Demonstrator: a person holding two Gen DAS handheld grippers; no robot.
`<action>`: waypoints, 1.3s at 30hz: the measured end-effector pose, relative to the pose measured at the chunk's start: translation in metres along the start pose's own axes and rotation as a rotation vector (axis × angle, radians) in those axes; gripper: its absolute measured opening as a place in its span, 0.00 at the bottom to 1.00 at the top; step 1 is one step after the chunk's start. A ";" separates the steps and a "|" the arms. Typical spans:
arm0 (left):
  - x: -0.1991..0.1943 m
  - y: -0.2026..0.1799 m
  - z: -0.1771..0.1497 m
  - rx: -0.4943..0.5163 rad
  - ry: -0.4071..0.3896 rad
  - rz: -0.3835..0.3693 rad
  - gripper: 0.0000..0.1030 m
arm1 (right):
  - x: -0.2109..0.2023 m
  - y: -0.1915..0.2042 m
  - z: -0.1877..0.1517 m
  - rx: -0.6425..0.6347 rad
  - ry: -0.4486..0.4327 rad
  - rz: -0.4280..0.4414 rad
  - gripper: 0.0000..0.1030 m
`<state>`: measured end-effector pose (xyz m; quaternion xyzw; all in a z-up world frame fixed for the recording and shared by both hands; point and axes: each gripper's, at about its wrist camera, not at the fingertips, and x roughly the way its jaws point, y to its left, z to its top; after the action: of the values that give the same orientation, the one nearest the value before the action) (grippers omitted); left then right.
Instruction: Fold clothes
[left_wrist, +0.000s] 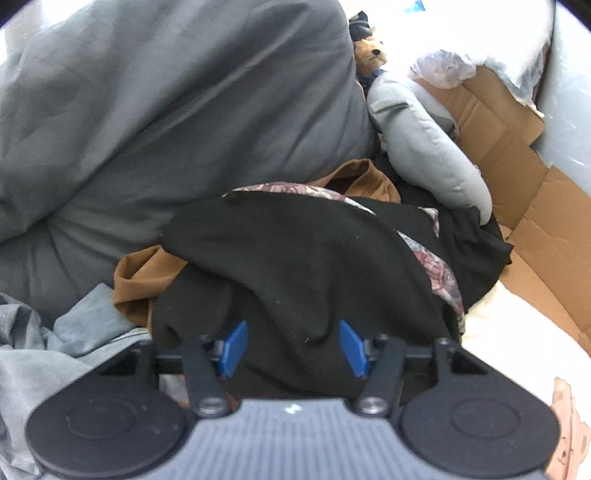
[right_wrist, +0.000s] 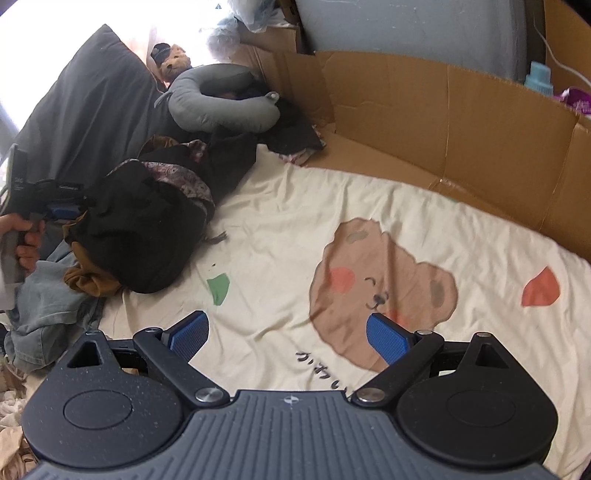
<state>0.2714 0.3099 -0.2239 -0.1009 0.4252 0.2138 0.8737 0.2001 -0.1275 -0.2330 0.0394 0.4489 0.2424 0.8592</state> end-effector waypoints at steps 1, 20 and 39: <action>0.005 0.000 0.000 -0.003 0.007 0.000 0.45 | 0.002 0.000 -0.002 0.005 0.003 0.004 0.91; -0.015 -0.018 -0.023 -0.051 0.021 -0.204 0.01 | 0.016 0.004 -0.017 0.030 0.032 0.030 0.89; -0.058 -0.050 -0.089 -0.055 0.100 -0.396 0.00 | 0.017 0.005 -0.015 0.061 0.034 0.058 0.87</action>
<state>0.2006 0.2167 -0.2334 -0.2168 0.4337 0.0440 0.8735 0.1944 -0.1180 -0.2537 0.0747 0.4692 0.2540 0.8425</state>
